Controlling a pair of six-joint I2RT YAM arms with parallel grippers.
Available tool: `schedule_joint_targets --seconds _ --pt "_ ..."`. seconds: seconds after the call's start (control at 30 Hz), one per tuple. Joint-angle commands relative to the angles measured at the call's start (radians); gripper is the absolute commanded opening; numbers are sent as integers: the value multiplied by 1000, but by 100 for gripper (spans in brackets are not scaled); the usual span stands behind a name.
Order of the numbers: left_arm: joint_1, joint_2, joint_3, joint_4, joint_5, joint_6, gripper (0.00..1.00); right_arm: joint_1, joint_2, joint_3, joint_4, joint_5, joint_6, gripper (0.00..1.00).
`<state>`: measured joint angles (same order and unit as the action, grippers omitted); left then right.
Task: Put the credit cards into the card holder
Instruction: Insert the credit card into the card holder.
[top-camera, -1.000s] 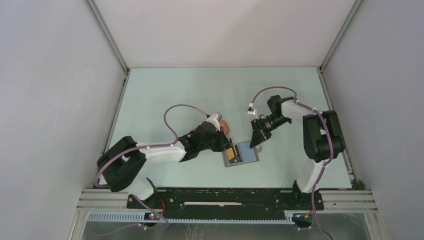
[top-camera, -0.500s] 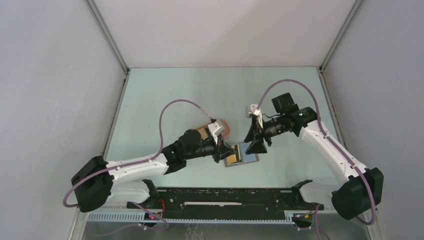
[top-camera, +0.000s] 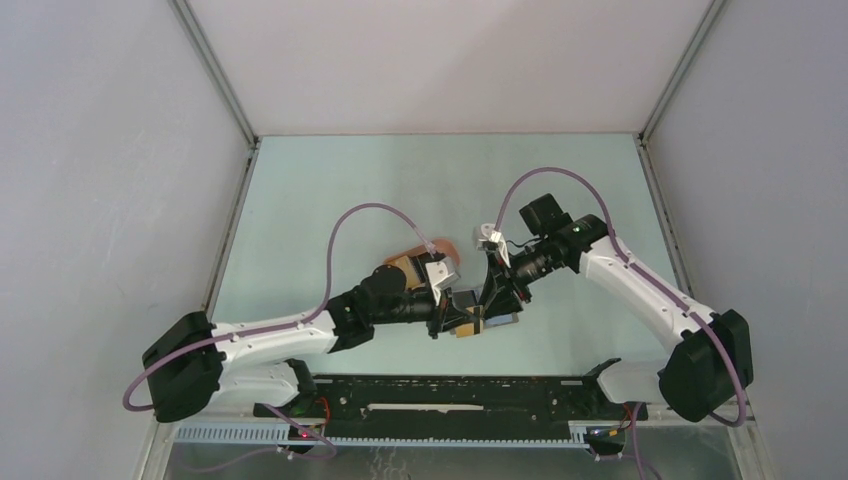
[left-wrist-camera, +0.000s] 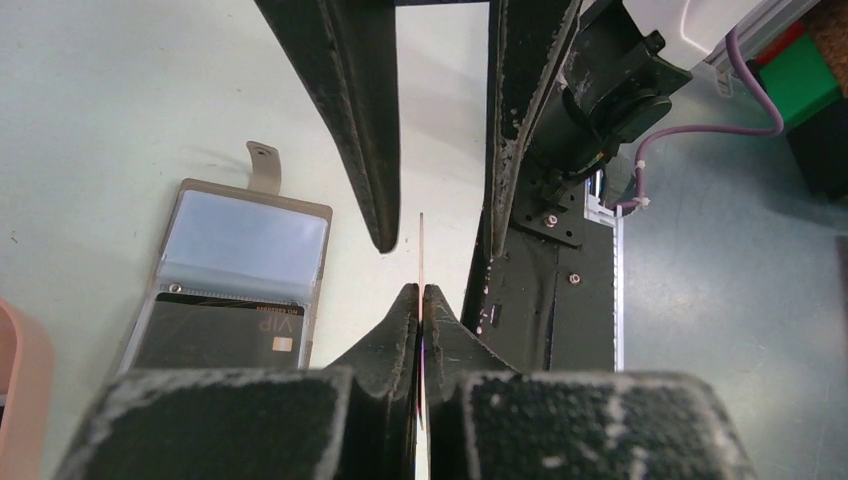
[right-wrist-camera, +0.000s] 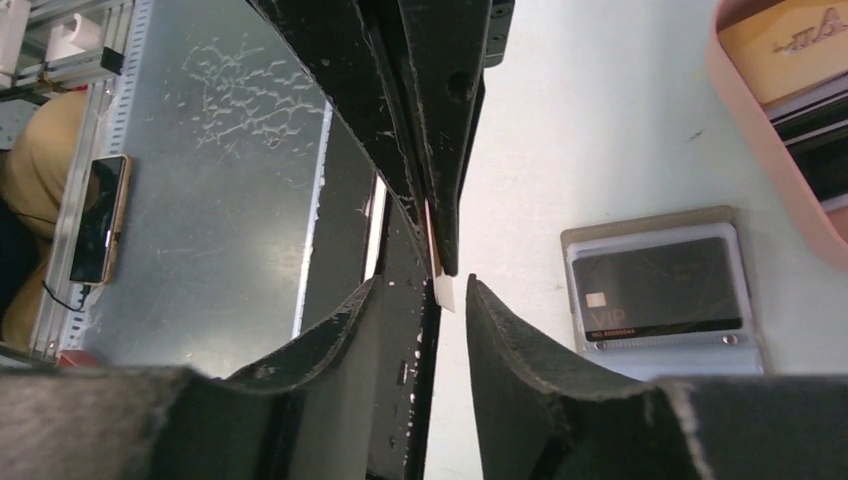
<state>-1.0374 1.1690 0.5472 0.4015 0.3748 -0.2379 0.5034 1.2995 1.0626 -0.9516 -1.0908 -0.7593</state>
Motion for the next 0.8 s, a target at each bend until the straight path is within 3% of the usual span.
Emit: schedule_joint_targets --seconds 0.0,0.17,0.3,0.33,0.43,0.6,0.77 --pt "-7 10 32 20 12 34 4 22 16 11 -28 -35 -43 41" --pt "-7 15 35 19 7 28 4 33 20 15 -34 -28 -52 27" --pt "-7 12 31 35 -5 11 8 43 22 15 -37 -23 -64 0" --pt "-7 8 26 41 -14 2 11 45 23 14 -38 -22 -65 0" --pt "-7 -8 2 74 -40 -29 23 45 23 19 -44 -15 -64 0" --pt "-6 -87 -81 117 -75 -60 55 27 42 47 -107 -11 -96 0" --pt "6 -215 -212 218 -125 -109 79 4 78 67 -179 -37 -161 0"
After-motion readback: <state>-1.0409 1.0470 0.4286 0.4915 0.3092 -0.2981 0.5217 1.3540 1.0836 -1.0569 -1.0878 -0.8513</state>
